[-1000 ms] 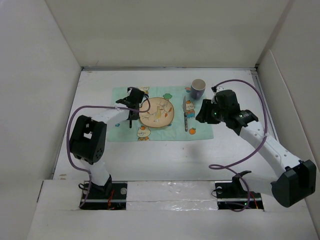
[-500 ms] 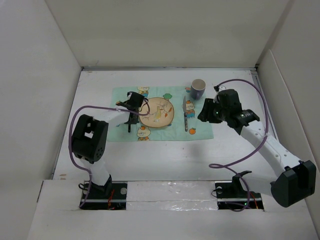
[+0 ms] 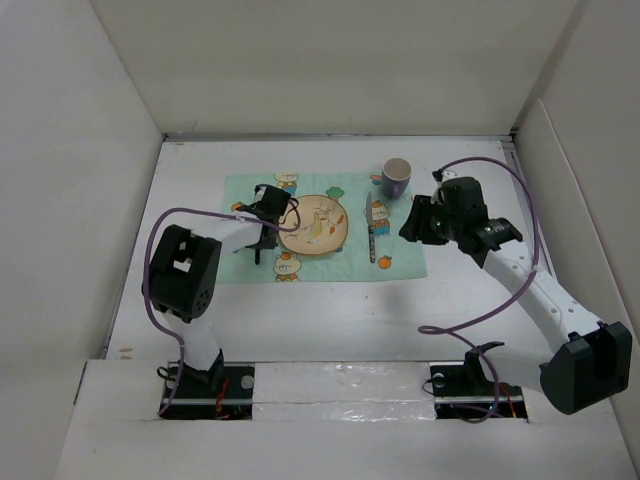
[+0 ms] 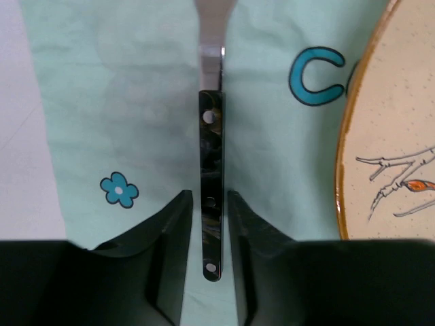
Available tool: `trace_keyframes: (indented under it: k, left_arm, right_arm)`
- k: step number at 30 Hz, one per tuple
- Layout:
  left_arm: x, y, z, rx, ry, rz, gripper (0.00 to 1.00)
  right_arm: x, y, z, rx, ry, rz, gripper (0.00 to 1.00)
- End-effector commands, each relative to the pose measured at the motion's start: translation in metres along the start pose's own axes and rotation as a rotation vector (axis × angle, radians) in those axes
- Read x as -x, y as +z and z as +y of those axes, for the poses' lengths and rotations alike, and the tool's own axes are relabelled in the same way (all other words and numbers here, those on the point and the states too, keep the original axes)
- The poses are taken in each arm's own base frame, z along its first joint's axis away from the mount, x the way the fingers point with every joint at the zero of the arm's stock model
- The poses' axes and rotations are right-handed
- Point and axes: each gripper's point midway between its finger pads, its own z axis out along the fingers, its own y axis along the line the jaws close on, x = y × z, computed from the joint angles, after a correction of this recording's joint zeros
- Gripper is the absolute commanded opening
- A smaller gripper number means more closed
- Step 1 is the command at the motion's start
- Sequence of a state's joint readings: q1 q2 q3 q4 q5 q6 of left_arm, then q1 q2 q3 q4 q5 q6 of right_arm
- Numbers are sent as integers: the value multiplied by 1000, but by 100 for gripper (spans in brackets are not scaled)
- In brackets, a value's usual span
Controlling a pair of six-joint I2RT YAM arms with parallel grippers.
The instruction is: Set the dinner table for one person
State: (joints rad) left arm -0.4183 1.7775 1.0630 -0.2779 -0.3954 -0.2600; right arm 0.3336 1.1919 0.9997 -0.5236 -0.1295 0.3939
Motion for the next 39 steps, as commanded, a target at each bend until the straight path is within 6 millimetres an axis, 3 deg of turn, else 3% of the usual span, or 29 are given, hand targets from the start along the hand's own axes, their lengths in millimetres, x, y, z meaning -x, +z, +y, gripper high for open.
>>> trace_keyframes:
  k: [1, 5, 8, 10, 11, 14, 15, 16, 19, 20, 21, 22, 23, 24, 25, 27, 28, 29, 32, 33, 35, 37, 39]
  left_arm:
    - [24, -12, 8, 40, -39, -63, 26]
    - [46, -36, 18, 50, -82, -125, 48]
    - [72, -70, 29, 49, -135, -188, 61]
    - [97, -106, 35, 2, -186, -263, 65]
    - [105, -120, 37, -19, -210, -289, 66]
    - [144, -187, 47, -135, -307, -439, 68]
    - [153, -208, 51, -168, -339, -483, 69]
    - [168, -243, 63, -205, -388, -562, 73]
    - [180, -299, 98, -202, -539, -682, 81]
    - [181, -310, 105, -200, -556, -703, 82]
    - [184, -328, 115, -210, -590, -739, 83]
    - [180, -345, 128, -201, -614, -771, 83]
    - [179, -355, 137, -196, -628, -792, 84]
    - [179, -372, 148, -194, -657, -831, 84]
    - [173, -391, 169, -167, -707, -884, 86]
    - [167, -412, 190, -151, -761, -944, 96]
    - [158, -431, 211, -129, -814, -1011, 98]
    - [154, -440, 219, -128, -829, -1044, 99]
    - [139, -450, 234, -117, -836, -1128, 99]
    - [135, -436, 228, -109, -815, -1105, 99]
    - [128, -427, 224, -119, -819, -1086, 99]
    - [123, -405, 213, -104, -792, -1020, 99]
    - [121, -395, 208, -101, -787, -996, 99]
  right_arm:
    - [9, -3, 2, 17, -16, -23, 52]
    - [10, -4, 6, 35, -15, -15, 53]
    - [17, -6, 11, 45, -17, -27, 52]
    - [27, -11, 16, 54, -18, -48, 51]
    - [32, -15, 20, 63, -18, -57, 46]
    - [68, -41, 44, 123, -24, -134, 3]
    - [81, -54, 53, 143, -32, -170, 0]
    - [111, -81, 72, 191, -44, -261, 0]
    - [160, -147, 100, 267, -36, -488, 0]
    - [181, -180, 110, 289, -25, -585, 11]
    - [191, -200, 111, 289, -15, -646, 18]
    - [204, -228, 103, 250, 17, -750, 24]
    - [212, -251, 100, 231, 47, -824, 38]
    - [217, -265, 92, 202, 72, -879, 44]
    - [222, -294, 76, 144, 120, -982, 47]
    - [221, -312, 56, 71, 184, -1062, 56]
    - [221, -325, 40, 10, 242, -1130, 59]
    - [216, -341, 32, -4, 277, -1181, 64]
    - [208, -342, 15, -50, 312, -1225, 69]
    - [207, -335, 14, -57, 311, -1213, 70]
    - [201, -310, 10, -70, 310, -1147, 74]
    - [194, -281, 2, -113, 311, -1063, 76]
    - [189, -265, 0, -123, 319, -1014, 78]
